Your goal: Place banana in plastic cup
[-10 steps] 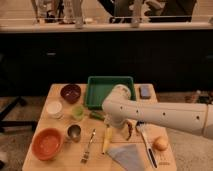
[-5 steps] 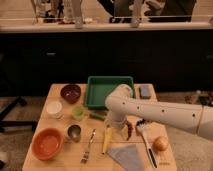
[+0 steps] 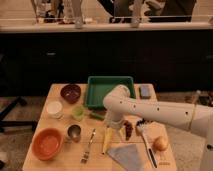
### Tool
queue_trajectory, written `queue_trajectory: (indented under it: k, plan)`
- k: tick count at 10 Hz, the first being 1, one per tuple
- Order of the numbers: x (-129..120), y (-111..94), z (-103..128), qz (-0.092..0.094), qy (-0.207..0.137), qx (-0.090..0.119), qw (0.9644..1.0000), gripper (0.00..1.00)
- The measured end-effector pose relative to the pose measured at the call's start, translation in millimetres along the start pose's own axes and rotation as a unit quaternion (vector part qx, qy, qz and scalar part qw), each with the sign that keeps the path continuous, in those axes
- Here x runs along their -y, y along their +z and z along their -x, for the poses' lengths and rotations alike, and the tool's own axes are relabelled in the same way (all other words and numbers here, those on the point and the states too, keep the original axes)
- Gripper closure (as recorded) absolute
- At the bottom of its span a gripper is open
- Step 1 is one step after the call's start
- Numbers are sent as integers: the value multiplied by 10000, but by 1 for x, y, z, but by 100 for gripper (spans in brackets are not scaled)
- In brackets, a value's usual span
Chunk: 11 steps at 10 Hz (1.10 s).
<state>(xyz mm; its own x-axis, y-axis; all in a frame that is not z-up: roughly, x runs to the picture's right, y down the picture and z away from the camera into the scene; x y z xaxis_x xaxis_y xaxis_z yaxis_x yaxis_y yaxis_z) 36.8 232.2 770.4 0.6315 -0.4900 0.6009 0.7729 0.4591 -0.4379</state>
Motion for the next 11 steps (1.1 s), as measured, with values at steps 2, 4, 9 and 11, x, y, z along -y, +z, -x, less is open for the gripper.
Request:
queue_trajectory:
  k: [2, 4, 9, 11]
  plan:
    - [8, 5, 4, 23, -57, 114, 9999, 20]
    - [12, 10, 6, 51, -91, 192, 9998, 20]
    - [21, 27, 8, 195, -172, 500, 9984, 20]
    - [21, 33, 6, 249, -167, 643, 9975, 20]
